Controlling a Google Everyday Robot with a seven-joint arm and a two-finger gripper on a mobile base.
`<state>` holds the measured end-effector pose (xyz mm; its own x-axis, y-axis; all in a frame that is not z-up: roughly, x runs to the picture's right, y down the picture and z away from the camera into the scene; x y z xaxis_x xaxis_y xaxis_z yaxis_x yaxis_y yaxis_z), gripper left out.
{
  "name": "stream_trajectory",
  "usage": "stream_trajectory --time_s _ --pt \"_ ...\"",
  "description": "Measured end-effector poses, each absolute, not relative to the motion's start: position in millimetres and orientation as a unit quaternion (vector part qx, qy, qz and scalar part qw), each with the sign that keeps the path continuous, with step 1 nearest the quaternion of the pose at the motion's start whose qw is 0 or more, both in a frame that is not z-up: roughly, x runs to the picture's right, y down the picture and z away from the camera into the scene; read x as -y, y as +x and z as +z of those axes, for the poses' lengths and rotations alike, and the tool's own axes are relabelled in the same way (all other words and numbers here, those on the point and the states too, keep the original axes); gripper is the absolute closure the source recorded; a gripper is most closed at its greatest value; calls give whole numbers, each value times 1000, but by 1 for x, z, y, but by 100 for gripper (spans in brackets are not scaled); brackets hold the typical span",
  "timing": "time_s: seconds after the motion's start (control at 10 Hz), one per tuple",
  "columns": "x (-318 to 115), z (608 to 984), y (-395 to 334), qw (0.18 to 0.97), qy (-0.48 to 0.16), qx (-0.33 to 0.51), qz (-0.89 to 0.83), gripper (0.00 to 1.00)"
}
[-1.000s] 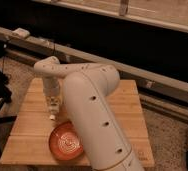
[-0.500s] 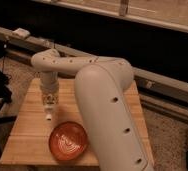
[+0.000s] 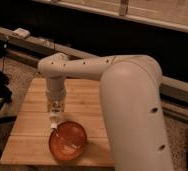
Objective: Place the bottle in the ceramic bowl
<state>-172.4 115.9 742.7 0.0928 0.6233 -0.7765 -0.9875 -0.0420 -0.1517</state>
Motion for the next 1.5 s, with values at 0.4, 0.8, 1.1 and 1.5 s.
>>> stream_trajectory --time_s 0.4,0.8,1.1,1.5 --pt "-146 720 -166 631 -365 -285 623 76" --pt "-175 718 -157 612 -384 -349 597 36" --pt "-190 714 -149 602 -392 -382 582 20" --pt "-205 709 -144 597 -390 -410 568 20"
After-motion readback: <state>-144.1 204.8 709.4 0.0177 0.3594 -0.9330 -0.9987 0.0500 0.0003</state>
